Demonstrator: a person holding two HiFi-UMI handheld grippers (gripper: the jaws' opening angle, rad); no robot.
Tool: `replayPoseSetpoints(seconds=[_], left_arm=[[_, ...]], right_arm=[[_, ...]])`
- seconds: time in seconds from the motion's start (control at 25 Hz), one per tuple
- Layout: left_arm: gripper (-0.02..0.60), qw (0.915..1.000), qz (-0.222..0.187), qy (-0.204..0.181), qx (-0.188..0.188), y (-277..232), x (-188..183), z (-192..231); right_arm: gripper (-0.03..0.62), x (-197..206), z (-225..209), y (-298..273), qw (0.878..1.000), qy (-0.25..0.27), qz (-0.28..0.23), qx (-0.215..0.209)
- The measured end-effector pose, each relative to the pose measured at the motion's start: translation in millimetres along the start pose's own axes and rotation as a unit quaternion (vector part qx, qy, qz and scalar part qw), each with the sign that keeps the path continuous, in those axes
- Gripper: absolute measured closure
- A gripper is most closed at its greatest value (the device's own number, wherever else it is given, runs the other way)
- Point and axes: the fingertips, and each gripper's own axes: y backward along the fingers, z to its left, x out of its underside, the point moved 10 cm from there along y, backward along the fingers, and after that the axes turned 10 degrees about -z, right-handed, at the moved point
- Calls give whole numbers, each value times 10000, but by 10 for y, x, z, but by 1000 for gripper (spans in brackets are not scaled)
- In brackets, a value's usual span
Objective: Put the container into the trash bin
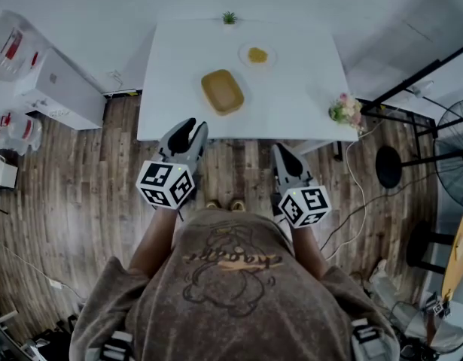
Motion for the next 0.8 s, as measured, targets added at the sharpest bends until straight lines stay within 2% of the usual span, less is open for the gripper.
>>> replayPoseSetpoints(seconds=[0.12, 0.28, 0.4, 0.56, 0.8], left_arm=[[452, 9999, 37, 111, 6, -74, 64, 11], [372, 9996, 66, 280, -33, -157, 122, 66], [314, 9985, 93, 543, -18, -222, 186, 135], [287, 9980, 212, 589, -67, -350, 271, 222], [284, 9975, 395, 574, -152, -593, 410, 342]], right_arm=[[592, 15, -62, 7, 10000, -7, 11, 20], [592, 23, -94, 8, 10000, 9, 39, 48], [592, 30, -84, 29, 9999, -3, 49, 89], [592, 29, -101, 37, 9999, -21, 68, 130], [592, 39, -150, 91, 9997, -44, 94, 233]])
